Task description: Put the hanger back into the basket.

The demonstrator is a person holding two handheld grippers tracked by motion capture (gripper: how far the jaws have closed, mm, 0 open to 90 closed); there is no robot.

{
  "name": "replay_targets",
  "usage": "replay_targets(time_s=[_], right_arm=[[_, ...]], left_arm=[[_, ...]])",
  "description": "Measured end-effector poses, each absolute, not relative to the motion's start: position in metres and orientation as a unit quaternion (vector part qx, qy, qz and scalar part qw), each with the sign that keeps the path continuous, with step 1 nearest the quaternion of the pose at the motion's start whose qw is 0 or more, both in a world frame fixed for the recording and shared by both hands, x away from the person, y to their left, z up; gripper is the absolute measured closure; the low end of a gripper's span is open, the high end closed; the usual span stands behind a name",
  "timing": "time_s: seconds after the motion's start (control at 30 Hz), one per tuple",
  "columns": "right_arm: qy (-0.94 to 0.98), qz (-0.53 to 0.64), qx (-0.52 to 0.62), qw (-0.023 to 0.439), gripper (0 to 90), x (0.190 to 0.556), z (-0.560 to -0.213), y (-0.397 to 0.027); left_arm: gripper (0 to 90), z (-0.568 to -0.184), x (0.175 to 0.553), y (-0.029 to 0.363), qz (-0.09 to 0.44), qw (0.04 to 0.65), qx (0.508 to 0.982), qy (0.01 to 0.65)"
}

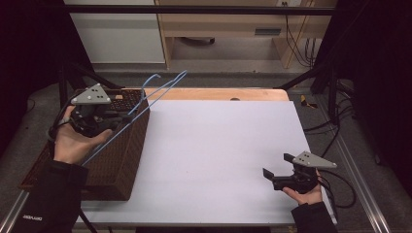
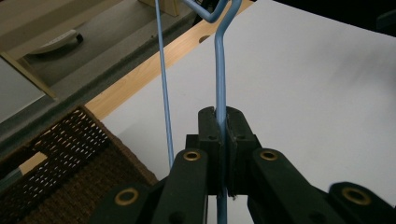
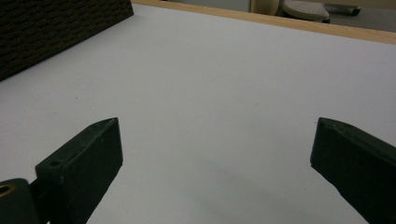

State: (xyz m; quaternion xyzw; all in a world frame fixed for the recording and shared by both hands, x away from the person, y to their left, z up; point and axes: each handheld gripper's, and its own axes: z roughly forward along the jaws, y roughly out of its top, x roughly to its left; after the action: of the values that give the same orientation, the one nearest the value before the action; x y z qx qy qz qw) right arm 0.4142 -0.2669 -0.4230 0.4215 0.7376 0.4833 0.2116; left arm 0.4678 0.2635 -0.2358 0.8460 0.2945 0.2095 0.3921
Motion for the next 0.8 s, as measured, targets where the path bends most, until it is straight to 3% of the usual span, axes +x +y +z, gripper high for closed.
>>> replay_targets(time_s=[0.8], right_arm=[[0.741,0.481,0.419,0.21,2.8,0.415,-0.425,-0.266]], left_arm=[[87.3,-0.26,0.476,0.36,0.208,0.371,0.833,0.353]])
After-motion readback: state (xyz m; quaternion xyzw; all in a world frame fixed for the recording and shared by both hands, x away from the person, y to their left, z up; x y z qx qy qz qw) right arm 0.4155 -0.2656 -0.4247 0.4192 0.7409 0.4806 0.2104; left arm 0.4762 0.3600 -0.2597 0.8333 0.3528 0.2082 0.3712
